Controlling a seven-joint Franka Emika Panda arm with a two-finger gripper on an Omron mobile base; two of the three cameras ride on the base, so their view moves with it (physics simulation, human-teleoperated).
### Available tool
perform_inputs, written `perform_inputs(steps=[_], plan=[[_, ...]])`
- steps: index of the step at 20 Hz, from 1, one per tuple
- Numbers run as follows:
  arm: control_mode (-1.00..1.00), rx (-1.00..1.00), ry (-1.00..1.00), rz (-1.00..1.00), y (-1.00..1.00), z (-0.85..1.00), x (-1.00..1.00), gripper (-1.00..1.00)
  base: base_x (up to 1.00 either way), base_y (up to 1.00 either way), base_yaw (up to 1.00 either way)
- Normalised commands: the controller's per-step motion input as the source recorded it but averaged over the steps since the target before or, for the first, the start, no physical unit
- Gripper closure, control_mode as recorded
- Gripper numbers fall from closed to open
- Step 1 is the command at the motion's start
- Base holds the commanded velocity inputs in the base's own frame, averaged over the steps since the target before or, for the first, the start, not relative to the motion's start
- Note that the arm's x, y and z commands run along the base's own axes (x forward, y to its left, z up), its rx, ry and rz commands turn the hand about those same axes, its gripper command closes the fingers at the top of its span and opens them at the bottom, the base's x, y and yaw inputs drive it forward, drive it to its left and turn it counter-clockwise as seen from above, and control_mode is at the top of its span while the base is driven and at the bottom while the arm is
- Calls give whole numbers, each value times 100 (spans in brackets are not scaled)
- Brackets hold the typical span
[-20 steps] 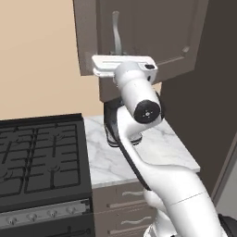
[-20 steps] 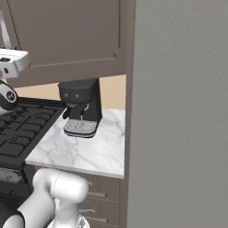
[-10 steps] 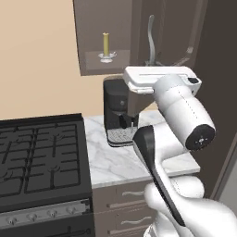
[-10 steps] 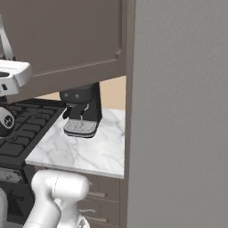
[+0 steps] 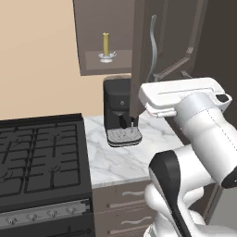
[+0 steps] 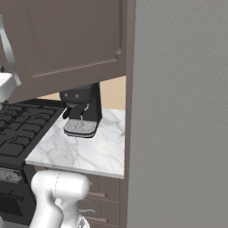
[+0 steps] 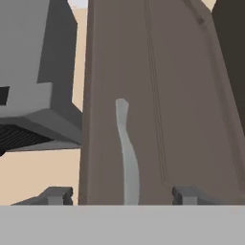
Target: Get the candle and the liquor from the cabinet and move them to the dining counter.
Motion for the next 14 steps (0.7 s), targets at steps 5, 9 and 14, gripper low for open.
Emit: perform_inputs(steps=[5,9,14], plan=[[-100,-7,-15,-2,37,0,-94,-100,0,0,0],[-100,-16,-1,-15,98,0,-38,-100,0,0,0],[-100,-17,5,-24,100,-11,-4,-100,0,0,0]])
